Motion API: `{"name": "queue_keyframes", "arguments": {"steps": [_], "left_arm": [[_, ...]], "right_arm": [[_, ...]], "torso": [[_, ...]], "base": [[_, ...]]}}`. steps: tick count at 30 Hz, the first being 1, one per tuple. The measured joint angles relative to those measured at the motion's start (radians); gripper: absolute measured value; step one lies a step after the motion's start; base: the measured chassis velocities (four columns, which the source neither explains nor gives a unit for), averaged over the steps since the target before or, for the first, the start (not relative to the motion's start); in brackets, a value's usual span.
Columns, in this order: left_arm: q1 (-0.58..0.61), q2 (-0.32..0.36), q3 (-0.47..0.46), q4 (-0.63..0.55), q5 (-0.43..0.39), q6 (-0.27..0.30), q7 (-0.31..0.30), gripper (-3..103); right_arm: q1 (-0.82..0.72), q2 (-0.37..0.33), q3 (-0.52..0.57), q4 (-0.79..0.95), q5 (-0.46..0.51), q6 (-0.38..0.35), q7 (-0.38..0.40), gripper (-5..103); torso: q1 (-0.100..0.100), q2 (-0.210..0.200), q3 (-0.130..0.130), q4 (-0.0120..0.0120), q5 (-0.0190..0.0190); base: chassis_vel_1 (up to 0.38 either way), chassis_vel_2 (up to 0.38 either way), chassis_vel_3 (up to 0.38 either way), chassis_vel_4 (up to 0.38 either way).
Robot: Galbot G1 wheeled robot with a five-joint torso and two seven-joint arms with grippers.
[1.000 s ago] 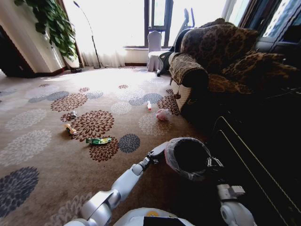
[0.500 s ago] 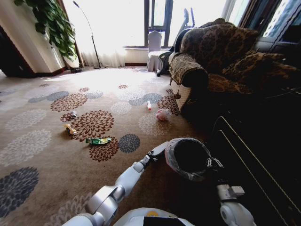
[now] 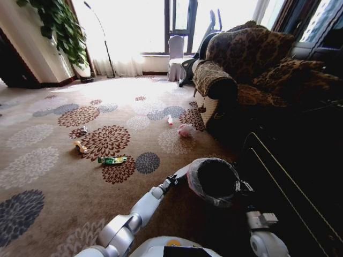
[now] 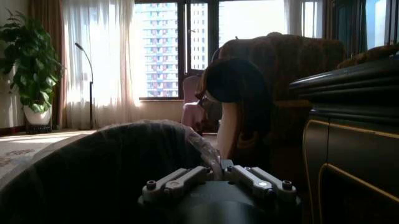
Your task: Pick up the trash from the ground and place it into the trash bin.
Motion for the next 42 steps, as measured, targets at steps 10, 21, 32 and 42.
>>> {"name": "queue_keyframes", "arguments": {"steps": [10, 21, 32, 42], "left_arm": [[0.366, 0.231, -0.058, -0.661, -0.554, 0.151, -0.066, 7], [0.731, 0.498, -0.277, -1.383, -1.294, 0.400, -0.124, 7], [1.036, 0.546, -0.449, -1.862, -1.618, 0.545, -0.270, 7], [0.922, 0.422, -0.312, -1.844, -1.703, 0.662, -0.436, 7]], "right_arm": [[0.148, -0.049, -0.046, -0.090, 0.027, 0.008, 0.000, 0], [0.335, -0.042, -0.080, -0.275, 0.006, 0.074, 0.000, 0], [0.599, 0.013, -0.252, -0.507, -0.042, 0.156, 0.000, 0], [0.590, 0.010, -0.286, -0.461, -0.052, 0.170, 0.000, 0]], "torso": [[0.000, 0.000, 0.000, 0.0009, 0.0005], [0.000, 0.000, 0.000, 0.0007, 0.0006], [0.000, 0.000, 0.000, 0.0006, 0.0011], [0.000, 0.000, 0.000, 0.0004, 0.0001]], "base": [[0.000, 0.000, 0.000, 0.000], [0.000, 0.000, 0.000, 0.000], [0.000, 0.000, 0.000, 0.000], [0.000, 0.000, 0.000, 0.000]]}}
